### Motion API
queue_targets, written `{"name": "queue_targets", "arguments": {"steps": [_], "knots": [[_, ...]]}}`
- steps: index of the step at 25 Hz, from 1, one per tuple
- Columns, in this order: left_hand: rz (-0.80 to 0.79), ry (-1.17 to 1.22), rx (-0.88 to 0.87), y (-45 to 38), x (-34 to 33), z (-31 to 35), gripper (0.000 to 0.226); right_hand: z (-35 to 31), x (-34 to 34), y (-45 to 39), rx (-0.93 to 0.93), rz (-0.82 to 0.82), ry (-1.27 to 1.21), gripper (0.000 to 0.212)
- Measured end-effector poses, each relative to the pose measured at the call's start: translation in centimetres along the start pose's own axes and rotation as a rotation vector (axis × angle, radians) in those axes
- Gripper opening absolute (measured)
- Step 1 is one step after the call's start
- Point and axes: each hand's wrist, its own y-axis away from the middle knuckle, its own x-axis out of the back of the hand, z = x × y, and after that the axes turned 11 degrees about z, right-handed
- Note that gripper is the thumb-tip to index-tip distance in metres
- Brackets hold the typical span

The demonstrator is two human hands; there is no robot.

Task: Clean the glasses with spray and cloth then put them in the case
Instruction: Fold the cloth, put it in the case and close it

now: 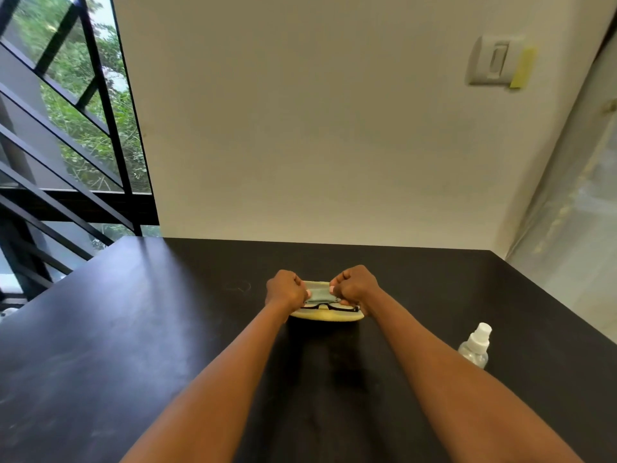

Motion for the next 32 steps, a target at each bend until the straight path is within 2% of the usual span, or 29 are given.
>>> {"name": "queue_targets", "arguments": {"steps": [3, 6, 9, 12, 15, 18, 22, 25, 27, 31, 32], "knots": [[-0.001, -0.095, -0.025, -0.4, -0.3, 0.3, 0.012, 0.7, -0.5, -0.6, -0.008, 0.022, 0.032, 0.019], [-0.034, -0.152, -0.006, -0.6, -0.5, 0.3, 0.02, 1.1, -0.8, -0.9, -0.001, 0.024, 0.114, 0.002], [-0.048, -0.174, -0.005, -0.5, -0.7, 0.0, 0.018, 1.3, -0.9, -1.0, 0.023, 0.017, 0.166, 0.015], [-0.056, -0.148, 0.005, -0.3, -0.9, -0.1, 0.014, 1.3, -0.8, -0.7, 0.053, 0.01, 0.213, 0.016], [-0.071, -0.126, 0.013, -0.2, -0.8, -0.3, 0.012, 1.4, -0.6, -0.4, 0.061, -0.018, 0.253, 0.008], [-0.083, -0.137, 0.009, 0.0, -0.6, -0.6, 0.015, 1.5, -0.5, -0.1, 0.049, -0.014, 0.231, 0.018], [-0.074, -0.15, 0.0, 0.3, -0.5, -0.9, 0.021, 1.8, -0.6, -0.1, 0.065, -0.012, 0.218, 0.004], [-0.082, -0.122, 0.005, 0.4, -0.4, -1.0, 0.016, 1.8, -0.4, 0.3, 0.082, -0.007, 0.198, 0.003], [-0.066, -0.1, 0.013, 0.5, -0.3, -1.0, 0.011, 1.8, -0.2, 0.5, 0.146, 0.079, 0.148, 0.009], [-0.055, -0.045, 0.037, 0.8, -0.2, -1.0, 0.016, 2.0, 0.2, 0.1, 0.276, 0.338, 0.167, 0.004], [-0.057, -0.038, 0.037, 0.8, -0.1, -1.0, 0.016, 2.2, 0.3, -0.3, 0.274, 0.343, 0.191, 0.014]]}}
